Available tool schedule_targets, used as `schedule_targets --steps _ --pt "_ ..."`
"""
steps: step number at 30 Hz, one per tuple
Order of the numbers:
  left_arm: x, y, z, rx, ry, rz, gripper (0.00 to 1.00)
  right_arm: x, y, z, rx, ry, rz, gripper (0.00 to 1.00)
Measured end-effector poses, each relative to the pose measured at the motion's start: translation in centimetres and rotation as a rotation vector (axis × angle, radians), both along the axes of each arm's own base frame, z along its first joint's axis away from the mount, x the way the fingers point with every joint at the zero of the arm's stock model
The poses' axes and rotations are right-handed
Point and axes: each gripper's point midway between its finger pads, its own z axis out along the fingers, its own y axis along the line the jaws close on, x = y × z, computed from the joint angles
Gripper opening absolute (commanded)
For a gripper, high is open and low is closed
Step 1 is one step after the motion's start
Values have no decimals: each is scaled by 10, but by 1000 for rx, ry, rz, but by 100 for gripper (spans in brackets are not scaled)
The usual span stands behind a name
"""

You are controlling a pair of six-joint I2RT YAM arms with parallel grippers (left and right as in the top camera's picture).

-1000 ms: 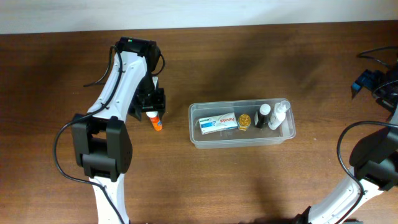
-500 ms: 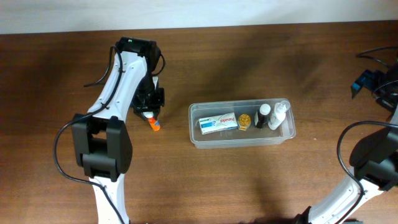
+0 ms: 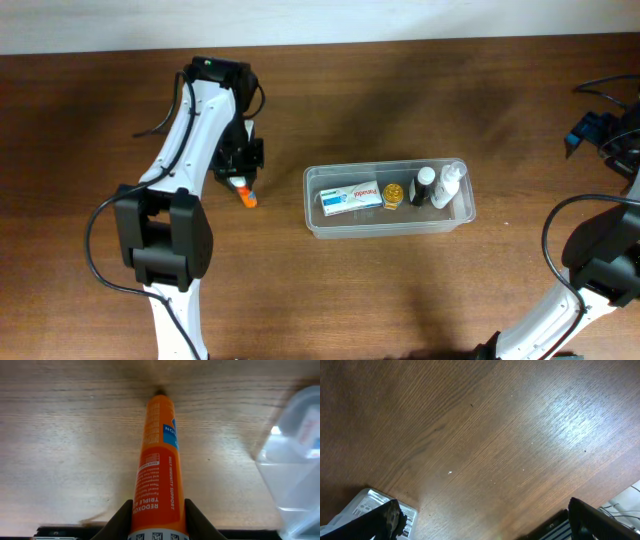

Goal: Pack container
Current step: 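Lower left gripper onto the orange tube and grasp it, then carry the orange tube with left gripper and lower it into container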

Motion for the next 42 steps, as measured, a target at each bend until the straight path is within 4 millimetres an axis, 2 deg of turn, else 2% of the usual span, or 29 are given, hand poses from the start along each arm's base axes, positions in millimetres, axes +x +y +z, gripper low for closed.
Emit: schedule_targets --steps 6,10,16,21,23,26,29,33,36,39,42 --pt "28 -23 39 -130 -149 -32 25 0 0 0 0 0 0 98" --pt "35 -48 61 -226 -215 -87 25 0 0 0 0 0 0 98" --pt "22 -95 96 -313 -309 -259 25 0 0 0 0 0 0 98" --pt "1 -134 136 -375 -425 -424 26 0 0 0 0 0 0 98" --pt "-6 -147 146 -391 -454 -470 26 0 0 0 0 0 0 98" --pt "-19 -165 149 -389 -468 -543 27 0 0 0 0 0 0 98" --pt "-29 -180 148 -366 -478 -610 34 0 0 0 0 0 0 98" --pt "-43 -195 147 -344 -481 -672 34 0 0 0 0 0 0 98" --pt "-49 -202 146 -331 -482 -702 33 0 0 0 0 0 0 98" --pt "-53 -206 142 -322 -477 -720 27 0 0 0 0 0 1 98" --pt "-52 -205 137 -310 -468 -722 27 0 0 0 0 -1 0 98"
